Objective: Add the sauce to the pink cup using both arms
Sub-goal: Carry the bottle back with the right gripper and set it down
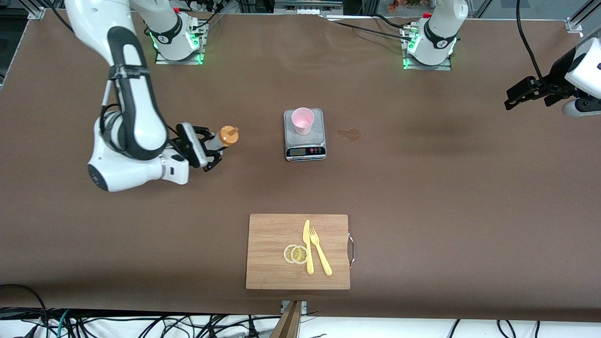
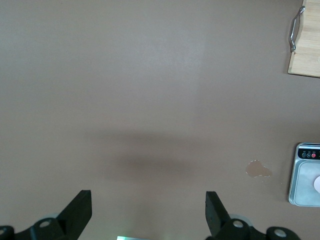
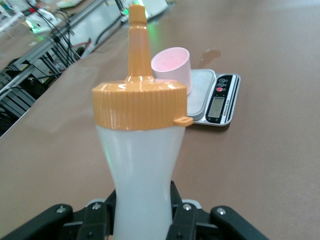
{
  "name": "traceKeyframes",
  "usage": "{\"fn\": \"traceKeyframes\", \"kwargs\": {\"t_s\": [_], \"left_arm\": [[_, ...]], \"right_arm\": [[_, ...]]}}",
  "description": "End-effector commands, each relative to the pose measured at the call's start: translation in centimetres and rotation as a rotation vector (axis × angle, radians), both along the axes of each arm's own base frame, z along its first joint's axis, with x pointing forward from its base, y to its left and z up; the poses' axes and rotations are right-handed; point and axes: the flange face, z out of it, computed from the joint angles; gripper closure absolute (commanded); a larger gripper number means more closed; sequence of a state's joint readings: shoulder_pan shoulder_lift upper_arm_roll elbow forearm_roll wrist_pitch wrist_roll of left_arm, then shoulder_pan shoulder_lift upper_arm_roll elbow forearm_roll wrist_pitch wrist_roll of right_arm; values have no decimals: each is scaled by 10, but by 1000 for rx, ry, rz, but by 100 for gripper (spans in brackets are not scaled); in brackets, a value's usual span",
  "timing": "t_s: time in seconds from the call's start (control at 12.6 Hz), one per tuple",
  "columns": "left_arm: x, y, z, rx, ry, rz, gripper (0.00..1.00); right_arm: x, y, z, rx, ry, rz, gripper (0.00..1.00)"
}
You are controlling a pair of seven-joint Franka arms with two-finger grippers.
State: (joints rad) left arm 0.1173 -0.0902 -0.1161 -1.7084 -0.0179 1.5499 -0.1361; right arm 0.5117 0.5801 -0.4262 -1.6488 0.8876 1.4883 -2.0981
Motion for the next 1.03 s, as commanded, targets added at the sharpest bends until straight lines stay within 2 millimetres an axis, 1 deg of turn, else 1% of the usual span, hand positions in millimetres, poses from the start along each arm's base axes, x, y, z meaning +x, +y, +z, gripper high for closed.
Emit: {"fn": "traceKeyframes", "kwargs": {"t_s": [0.0,0.08,0.24,0.4,0.56,0.72,0.95], "left_arm": [[-8,0,3,8,-4,-18,0],[-8,1,3,6,-4,-16,0],[-8,1,3,8,-4,-16,0],[-8,1,3,8,-2,-16,0],[-8,1,3,6,-2,-16,0],[-9,1,3,6,-4,-16,0],[-9,1,3,8,-2,-16,0]], "right_arm": [[-1,-41,-24,183,14,25,100],[-3,-64,-38,254,32,20,100],[-9,-97,-65,342,77,13,100],[-15,-125,-85,369,109,-18,100],[-23,-149,-116,415,113,-29,100],[-24,-165,-133,471,70,-40,100],[-14,-199,-150,533,-2,-148,100]]}}
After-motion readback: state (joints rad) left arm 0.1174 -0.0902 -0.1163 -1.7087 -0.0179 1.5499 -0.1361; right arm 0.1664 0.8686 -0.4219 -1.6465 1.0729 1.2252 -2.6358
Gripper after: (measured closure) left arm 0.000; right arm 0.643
